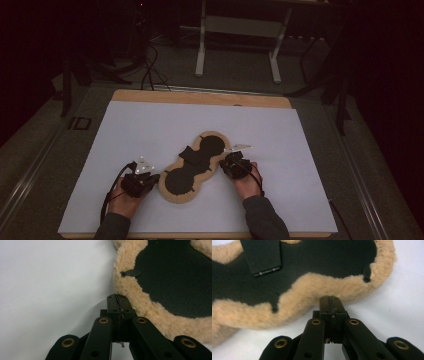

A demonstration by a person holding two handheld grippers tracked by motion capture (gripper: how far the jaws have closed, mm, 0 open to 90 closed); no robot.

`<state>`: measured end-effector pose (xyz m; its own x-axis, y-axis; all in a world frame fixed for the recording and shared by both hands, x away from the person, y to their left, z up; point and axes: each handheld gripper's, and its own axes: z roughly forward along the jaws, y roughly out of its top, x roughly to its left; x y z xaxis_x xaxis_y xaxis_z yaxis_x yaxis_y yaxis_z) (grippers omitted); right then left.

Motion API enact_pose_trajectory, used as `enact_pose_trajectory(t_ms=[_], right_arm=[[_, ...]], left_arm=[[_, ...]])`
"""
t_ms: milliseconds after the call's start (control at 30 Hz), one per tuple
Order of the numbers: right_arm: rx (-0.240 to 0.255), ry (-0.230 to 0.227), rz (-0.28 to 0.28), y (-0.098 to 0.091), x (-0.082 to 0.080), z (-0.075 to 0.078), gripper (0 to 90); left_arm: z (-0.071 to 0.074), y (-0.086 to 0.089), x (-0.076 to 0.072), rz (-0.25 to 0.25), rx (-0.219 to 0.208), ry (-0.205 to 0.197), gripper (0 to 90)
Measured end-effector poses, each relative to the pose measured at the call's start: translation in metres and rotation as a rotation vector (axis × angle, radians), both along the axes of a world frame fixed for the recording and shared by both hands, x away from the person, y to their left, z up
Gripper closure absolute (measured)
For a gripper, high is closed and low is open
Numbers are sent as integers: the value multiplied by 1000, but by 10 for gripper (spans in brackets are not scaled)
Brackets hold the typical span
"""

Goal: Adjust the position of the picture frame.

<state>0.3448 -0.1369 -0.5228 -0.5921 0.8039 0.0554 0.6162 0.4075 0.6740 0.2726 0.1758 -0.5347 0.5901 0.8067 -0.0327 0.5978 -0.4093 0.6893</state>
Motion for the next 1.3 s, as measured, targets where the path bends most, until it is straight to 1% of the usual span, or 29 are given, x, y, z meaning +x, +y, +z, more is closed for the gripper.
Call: enact_pose_trajectory(t_ms=[133, 200, 300, 367, 500, 600, 800, 1033, 1133, 1200, 1300], right_arm=[[-1, -5, 3, 3, 1, 2, 899], [-5, -3, 2, 3, 2, 3, 899], [2, 1, -11, 2, 3, 4, 900], [1, 4, -16, 2, 4, 4, 900], [-1, 12, -34, -1, 6, 5, 900], [12, 23, -54, -3, 8, 6, 900], [0, 34, -82, -4, 12, 8, 900], [0, 45, -111, -6, 15, 9, 900], [-5, 51, -127, -7, 17, 10, 900], [-15, 52, -137, -8, 18, 11, 900], [-15, 61, -150, -9, 20, 11, 900]], left_arm=[[-1, -10, -2, -36, 24, 1, 900], [0, -13, -4, -44, 28, 0, 900], [-1, -16, -5, -51, 18, 4, 900], [0, -19, -7, -59, 25, 2, 900], [0, -28, -10, -93, 27, 1, 900], [0, -34, -12, -117, 30, 3, 900], [0, -40, -15, -135, 19, 9, 900], [-1, -53, -21, -169, 26, -6, 900], [-2, -61, -23, -172, 18, -15, 900], [-2, -66, -25, -182, 24, -18, 900], [-2, -72, -28, -193, 13, -19, 900]])
